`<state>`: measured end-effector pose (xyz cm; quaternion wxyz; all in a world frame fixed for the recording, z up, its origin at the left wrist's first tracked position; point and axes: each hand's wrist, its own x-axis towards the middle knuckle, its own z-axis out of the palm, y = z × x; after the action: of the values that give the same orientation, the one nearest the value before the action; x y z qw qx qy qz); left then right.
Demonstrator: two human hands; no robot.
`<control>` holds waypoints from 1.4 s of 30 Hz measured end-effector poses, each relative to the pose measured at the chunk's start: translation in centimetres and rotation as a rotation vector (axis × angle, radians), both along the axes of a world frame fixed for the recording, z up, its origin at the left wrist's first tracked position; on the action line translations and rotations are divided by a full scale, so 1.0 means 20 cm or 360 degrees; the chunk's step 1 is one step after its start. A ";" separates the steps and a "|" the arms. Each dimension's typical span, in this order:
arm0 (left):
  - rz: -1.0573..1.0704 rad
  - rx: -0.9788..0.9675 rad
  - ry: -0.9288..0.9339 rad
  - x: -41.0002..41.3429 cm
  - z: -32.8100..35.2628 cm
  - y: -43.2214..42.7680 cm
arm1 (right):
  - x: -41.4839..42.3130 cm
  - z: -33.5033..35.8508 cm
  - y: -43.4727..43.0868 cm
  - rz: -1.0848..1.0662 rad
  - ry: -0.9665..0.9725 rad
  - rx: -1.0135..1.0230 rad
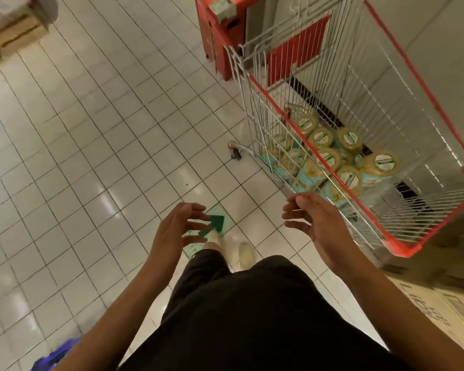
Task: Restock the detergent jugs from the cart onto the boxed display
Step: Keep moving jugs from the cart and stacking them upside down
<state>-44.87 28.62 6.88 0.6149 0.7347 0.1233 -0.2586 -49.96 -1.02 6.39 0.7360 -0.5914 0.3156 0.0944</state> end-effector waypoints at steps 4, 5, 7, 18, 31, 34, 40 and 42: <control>-0.0066 -0.0004 -0.0037 0.38 0.00 0.04 | 0.33 -0.01 0.01 -0.0047 -0.0029 -0.0046; -0.0095 -0.0007 -0.0033 0.48 0.00 0.04 | 0.39 -0.02 0.02 -0.0087 -0.0024 -0.0055; -0.0172 -0.0041 -0.0017 0.69 -0.01 0.02 | 0.51 -0.04 0.05 -0.0222 -0.0030 -0.0058; -0.1121 -0.0038 -0.0065 1.61 0.04 -0.54 | 0.73 -0.06 0.11 -0.1002 0.0096 -0.0044; -0.1784 0.0009 0.0180 1.62 -0.26 -1.64 | 0.64 -0.19 -0.57 -0.1519 0.0312 -0.0114; -0.1902 0.0148 0.0180 1.57 -0.42 -1.91 | 0.63 -0.29 -0.79 -0.1334 0.0516 -0.0335; -0.1973 0.0534 0.0071 1.48 -0.89 -2.34 | 0.67 -0.68 -1.18 -0.0901 0.0877 -0.0633; -0.2023 0.0736 0.0060 1.46 -1.07 -2.42 | 0.70 -0.85 -1.25 -0.0734 0.1012 -0.0700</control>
<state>-15.71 -19.88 -14.50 0.1681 0.7725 -0.2698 -0.5497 -35.93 -26.08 -10.57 0.4611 -0.5897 0.6622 0.0356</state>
